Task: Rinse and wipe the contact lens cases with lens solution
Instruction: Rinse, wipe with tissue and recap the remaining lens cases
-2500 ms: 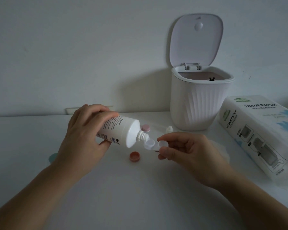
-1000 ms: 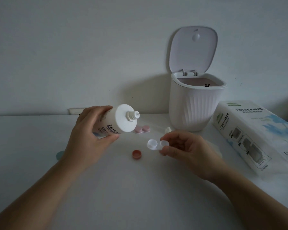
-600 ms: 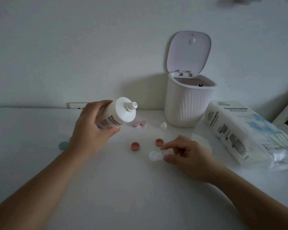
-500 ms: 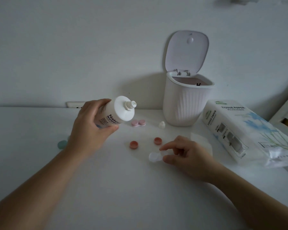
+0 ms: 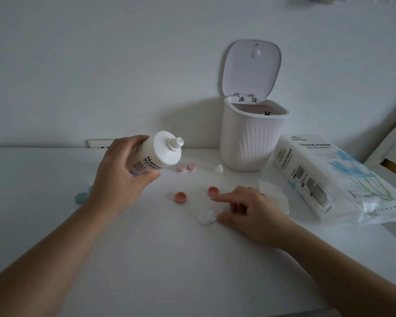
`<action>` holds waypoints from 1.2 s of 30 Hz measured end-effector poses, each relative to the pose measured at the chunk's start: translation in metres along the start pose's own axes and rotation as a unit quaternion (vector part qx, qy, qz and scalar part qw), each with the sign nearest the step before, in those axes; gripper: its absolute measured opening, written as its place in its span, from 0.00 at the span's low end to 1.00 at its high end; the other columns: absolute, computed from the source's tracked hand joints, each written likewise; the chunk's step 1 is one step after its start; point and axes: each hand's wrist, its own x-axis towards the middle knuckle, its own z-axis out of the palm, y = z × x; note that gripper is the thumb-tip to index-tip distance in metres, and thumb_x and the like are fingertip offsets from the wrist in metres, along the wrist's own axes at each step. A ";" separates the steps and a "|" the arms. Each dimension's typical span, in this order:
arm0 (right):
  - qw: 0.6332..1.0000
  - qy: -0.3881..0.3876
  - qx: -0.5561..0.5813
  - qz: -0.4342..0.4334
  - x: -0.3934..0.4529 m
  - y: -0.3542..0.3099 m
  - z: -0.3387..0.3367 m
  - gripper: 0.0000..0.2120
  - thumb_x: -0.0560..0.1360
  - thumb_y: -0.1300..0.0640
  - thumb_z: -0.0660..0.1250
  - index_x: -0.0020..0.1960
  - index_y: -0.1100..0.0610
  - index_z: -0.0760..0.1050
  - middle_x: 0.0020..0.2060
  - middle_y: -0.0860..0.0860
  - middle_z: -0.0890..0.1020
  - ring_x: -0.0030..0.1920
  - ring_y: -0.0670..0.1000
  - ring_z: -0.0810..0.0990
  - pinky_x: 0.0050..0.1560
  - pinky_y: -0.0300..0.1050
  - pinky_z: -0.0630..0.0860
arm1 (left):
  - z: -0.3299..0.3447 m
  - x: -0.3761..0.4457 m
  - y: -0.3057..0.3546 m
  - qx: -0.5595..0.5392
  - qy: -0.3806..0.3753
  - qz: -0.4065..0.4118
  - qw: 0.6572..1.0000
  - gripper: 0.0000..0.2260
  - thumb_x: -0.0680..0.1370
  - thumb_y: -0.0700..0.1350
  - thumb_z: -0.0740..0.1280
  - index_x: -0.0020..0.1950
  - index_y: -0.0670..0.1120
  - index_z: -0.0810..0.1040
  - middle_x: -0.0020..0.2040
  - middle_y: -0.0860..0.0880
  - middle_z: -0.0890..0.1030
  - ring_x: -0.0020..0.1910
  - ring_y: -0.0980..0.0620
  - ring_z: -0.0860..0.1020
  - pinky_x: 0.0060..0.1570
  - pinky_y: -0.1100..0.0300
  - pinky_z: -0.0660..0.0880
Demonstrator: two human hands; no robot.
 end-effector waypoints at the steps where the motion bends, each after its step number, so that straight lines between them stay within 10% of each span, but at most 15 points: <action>1: 1.000 0.010 0.010 0.000 -0.001 0.000 0.000 0.16 0.73 0.45 0.74 0.60 0.35 0.78 0.41 0.43 0.75 0.43 0.41 0.72 0.51 0.38 0.69 | 0.000 0.000 0.000 0.001 0.001 0.000 1.000 0.30 0.66 0.39 0.81 0.64 0.54 0.76 0.59 0.57 0.77 0.60 0.55 0.76 0.56 0.66 0.71; 7: 0.999 0.032 0.016 0.000 -0.010 0.004 0.000 0.09 0.66 0.40 0.74 0.39 0.43 0.77 0.38 0.43 0.78 0.43 0.43 0.75 0.46 0.41 0.73 | -0.001 0.000 0.003 -0.007 -0.001 0.013 1.000 0.31 0.66 0.39 0.81 0.64 0.55 0.76 0.59 0.59 0.77 0.60 0.53 0.77 0.58 0.53 0.76; 14: 0.999 0.003 -0.027 -0.019 0.000 -0.005 0.005 0.21 0.60 0.27 0.66 0.45 0.40 0.78 0.41 0.39 0.75 0.47 0.40 0.72 0.52 0.42 0.69 | -0.001 0.000 0.000 0.006 -0.007 0.019 1.000 0.31 0.65 0.39 0.82 0.64 0.55 0.75 0.58 0.60 0.76 0.59 0.56 0.76 0.55 0.74 0.68; 36: 0.999 0.018 0.015 -0.043 0.011 -0.012 0.012 0.14 0.67 0.39 0.74 0.49 0.43 0.84 0.40 0.39 0.78 0.46 0.41 0.76 0.51 0.42 0.72 | -0.004 0.001 0.002 0.038 -0.044 0.051 0.997 0.31 0.64 0.39 0.83 0.64 0.49 0.77 0.59 0.54 0.77 0.60 0.52 0.76 0.58 0.75 0.67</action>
